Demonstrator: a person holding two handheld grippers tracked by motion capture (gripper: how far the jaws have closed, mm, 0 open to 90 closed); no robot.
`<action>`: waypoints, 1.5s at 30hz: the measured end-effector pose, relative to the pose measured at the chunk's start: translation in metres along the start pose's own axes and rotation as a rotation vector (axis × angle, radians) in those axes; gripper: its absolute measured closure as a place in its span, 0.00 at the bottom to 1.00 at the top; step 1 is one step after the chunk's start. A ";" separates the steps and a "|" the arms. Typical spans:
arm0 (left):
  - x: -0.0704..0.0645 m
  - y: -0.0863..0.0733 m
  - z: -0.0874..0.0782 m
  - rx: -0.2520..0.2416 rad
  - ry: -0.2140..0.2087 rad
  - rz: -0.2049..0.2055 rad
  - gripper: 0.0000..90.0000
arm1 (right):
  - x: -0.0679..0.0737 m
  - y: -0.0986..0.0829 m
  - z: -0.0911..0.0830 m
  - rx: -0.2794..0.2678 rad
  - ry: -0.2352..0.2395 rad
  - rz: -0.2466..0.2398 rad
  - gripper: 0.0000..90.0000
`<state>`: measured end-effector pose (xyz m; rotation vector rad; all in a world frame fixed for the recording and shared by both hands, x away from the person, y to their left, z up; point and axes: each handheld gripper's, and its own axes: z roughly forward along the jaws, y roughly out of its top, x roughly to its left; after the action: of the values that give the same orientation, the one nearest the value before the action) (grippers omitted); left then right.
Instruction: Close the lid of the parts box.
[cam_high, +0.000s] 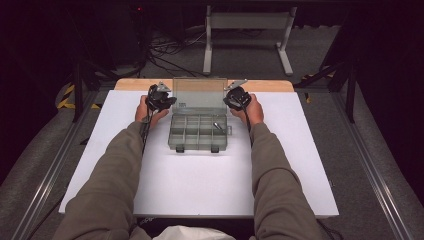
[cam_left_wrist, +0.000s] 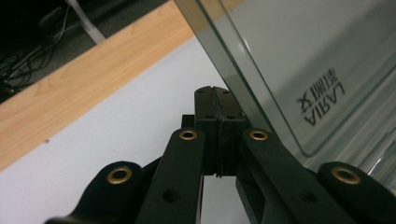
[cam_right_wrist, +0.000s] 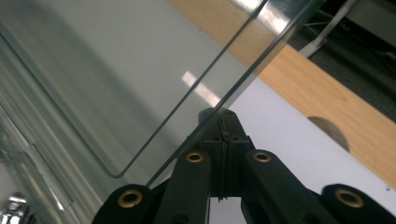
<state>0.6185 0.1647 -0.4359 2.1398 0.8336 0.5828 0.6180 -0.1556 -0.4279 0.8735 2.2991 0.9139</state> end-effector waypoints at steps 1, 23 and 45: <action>-0.001 0.001 -0.002 -0.004 0.002 -0.003 0.99 | 0.000 0.001 -0.002 -0.010 -0.002 0.002 1.00; -0.012 0.022 -0.047 -0.089 0.048 0.009 0.98 | 0.012 0.021 -0.047 -0.145 -0.073 0.013 1.00; -0.026 0.027 -0.069 -0.086 0.092 0.064 1.00 | 0.028 0.024 -0.074 -0.186 -0.125 -0.009 1.00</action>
<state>0.5676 0.1664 -0.3760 2.0808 0.7780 0.7421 0.5602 -0.1514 -0.3690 0.8154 2.0737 1.0203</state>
